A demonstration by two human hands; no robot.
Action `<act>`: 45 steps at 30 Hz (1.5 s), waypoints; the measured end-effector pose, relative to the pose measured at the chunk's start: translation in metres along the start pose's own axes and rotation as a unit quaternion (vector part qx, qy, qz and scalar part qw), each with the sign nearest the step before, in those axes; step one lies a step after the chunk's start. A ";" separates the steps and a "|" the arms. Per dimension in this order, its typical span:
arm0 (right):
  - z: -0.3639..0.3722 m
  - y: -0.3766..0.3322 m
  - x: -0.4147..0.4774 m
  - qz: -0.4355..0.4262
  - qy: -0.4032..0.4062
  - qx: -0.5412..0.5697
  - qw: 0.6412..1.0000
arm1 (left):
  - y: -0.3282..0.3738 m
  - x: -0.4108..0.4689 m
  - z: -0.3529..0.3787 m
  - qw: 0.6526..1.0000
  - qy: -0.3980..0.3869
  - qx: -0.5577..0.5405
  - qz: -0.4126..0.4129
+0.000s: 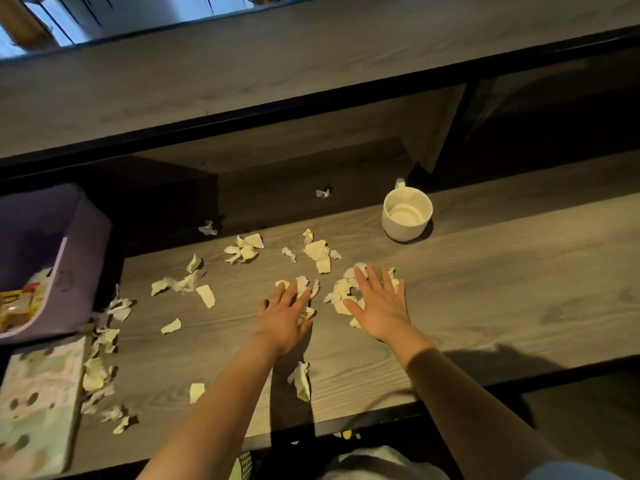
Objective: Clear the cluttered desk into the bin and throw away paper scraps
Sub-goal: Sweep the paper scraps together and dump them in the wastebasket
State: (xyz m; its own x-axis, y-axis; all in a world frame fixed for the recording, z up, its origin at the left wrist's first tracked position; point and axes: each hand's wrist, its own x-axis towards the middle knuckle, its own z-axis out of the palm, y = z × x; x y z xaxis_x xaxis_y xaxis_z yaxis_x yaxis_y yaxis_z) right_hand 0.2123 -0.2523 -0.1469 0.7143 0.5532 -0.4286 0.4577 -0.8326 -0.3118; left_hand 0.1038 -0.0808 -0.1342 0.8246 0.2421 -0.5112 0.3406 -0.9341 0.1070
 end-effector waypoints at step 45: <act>-0.084 -0.063 0.160 -0.047 -0.045 -0.015 0.998 | -0.095 0.098 -0.070 0.973 0.022 -0.111 -0.203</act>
State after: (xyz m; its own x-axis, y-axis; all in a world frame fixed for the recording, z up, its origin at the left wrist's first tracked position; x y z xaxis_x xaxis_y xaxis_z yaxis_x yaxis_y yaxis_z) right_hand 0.3416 -0.1134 -0.1248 0.6178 0.6285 -0.4725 0.5372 -0.7762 -0.3301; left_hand 0.1839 0.0496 -0.1348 0.6194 0.5946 -0.5126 0.7270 -0.6809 0.0887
